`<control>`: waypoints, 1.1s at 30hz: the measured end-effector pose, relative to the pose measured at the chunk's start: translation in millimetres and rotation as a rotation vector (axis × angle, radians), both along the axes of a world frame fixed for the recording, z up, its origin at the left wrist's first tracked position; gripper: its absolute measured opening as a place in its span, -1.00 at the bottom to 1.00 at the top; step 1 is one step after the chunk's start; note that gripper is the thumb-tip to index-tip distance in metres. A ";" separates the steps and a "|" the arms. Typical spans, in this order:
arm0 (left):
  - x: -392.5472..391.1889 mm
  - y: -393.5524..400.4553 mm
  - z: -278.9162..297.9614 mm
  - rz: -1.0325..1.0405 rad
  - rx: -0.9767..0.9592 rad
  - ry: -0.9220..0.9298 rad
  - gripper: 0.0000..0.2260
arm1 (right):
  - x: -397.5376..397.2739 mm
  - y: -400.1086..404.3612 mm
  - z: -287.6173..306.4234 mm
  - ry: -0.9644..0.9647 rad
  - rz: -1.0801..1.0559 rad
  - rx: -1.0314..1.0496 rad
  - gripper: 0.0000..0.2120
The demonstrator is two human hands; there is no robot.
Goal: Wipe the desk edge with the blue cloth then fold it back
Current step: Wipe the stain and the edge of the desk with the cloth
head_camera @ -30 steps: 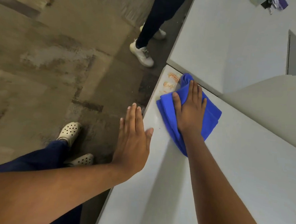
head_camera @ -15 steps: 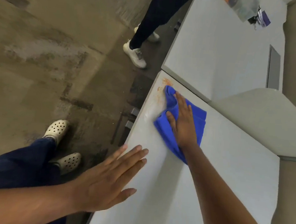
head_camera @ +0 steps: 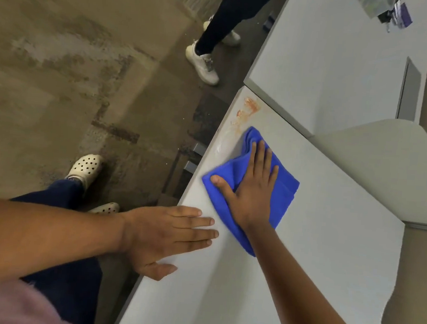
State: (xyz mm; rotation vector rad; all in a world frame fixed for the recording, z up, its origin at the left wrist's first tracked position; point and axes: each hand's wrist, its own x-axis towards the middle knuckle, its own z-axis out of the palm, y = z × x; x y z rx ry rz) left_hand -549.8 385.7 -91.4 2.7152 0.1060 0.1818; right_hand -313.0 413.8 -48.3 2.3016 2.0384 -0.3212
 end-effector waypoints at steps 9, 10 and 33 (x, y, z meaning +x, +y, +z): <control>-2.1 -3.3 0.3 -0.018 0.048 0.046 -0.33 | -0.3 117.3 -7.4 0.166 -0.433 0.230 -0.34; -2.1 1.1 2.4 -0.042 0.058 0.044 -0.33 | 7.1 116.2 -7.5 0.232 -0.445 0.284 -0.38; 10.8 31.2 -0.3 -0.140 0.164 -0.021 -0.35 | 28.6 124.2 -0.9 0.181 -0.180 0.182 -0.29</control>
